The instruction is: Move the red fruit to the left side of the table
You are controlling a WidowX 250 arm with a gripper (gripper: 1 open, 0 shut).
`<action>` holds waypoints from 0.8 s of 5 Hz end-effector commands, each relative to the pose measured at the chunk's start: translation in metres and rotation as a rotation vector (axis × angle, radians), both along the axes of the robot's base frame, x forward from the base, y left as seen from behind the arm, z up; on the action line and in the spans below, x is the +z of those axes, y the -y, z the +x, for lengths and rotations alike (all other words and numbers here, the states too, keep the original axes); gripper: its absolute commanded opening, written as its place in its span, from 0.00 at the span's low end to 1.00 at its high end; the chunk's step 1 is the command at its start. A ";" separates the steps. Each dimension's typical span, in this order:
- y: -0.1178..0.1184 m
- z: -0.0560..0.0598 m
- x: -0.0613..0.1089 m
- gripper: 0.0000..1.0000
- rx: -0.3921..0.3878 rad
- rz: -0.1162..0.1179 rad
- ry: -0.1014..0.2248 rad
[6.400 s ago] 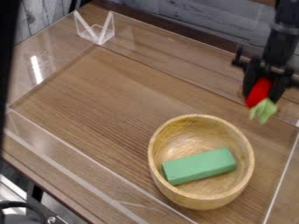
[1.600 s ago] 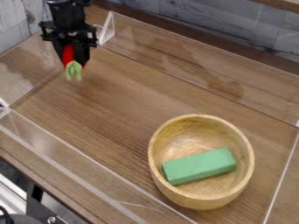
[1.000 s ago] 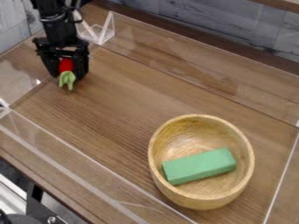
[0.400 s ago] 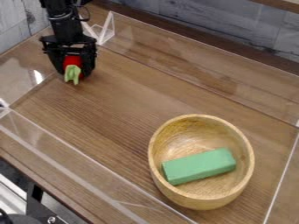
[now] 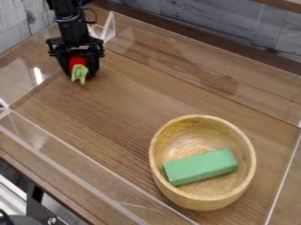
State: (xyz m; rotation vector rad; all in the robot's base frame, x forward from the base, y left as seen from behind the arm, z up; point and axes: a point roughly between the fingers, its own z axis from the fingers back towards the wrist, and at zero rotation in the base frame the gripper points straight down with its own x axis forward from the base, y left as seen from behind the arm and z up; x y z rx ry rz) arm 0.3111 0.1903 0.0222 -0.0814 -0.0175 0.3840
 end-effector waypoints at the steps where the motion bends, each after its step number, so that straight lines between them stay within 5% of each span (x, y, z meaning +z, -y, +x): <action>1: 0.006 0.007 0.009 0.00 -0.024 0.000 0.035; 2: 0.012 0.003 0.006 1.00 -0.040 -0.019 0.031; 4: 0.008 0.005 0.015 1.00 -0.028 -0.049 0.028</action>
